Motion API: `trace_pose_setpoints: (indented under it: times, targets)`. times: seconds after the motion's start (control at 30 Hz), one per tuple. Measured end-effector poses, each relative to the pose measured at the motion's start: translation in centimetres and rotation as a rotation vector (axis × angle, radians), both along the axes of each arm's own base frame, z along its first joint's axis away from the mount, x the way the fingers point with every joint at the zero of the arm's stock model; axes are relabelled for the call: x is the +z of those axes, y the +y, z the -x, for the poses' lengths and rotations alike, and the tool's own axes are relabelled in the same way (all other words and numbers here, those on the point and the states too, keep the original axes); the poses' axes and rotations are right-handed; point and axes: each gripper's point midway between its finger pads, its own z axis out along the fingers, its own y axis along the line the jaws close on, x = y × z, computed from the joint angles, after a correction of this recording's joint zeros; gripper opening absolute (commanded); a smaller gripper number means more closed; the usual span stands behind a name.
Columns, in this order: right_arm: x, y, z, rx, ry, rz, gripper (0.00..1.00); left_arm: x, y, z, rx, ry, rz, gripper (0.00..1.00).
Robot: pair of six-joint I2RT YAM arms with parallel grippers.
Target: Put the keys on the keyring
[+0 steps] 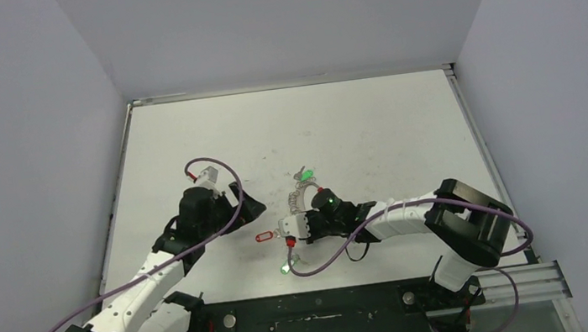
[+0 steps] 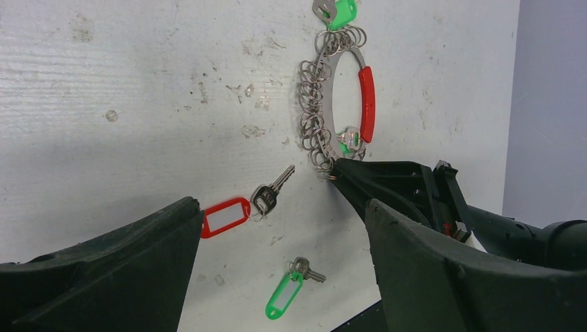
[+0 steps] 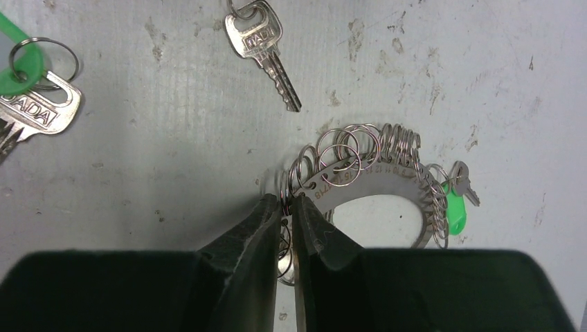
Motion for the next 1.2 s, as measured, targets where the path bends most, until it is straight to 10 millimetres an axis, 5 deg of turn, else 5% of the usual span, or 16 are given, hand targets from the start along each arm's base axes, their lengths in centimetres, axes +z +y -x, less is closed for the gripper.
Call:
trace_pose_setpoints:
  times: [0.13, 0.5, 0.7, 1.2]
  targets:
    - [0.1, 0.1, -0.2, -0.005, -0.008, 0.0, 0.0, 0.2, 0.0, 0.0, 0.0, -0.007, 0.003, 0.86]
    - [1.0, 0.1, -0.6, -0.035, -0.015, -0.021, 0.0, 1.0, 0.1, 0.0, 0.002, -0.035, 0.011, 0.86]
    - [5.5, 0.5, -0.9, -0.077, -0.031, -0.144, 0.0, 1.3, 0.2, 0.0, -0.006, -0.043, -0.007, 0.86]
    - [15.6, -2.5, -3.4, -0.313, 0.199, -0.519, 0.0, 6.8, -0.7, -1.6, -0.066, -0.216, 0.005, 0.82]
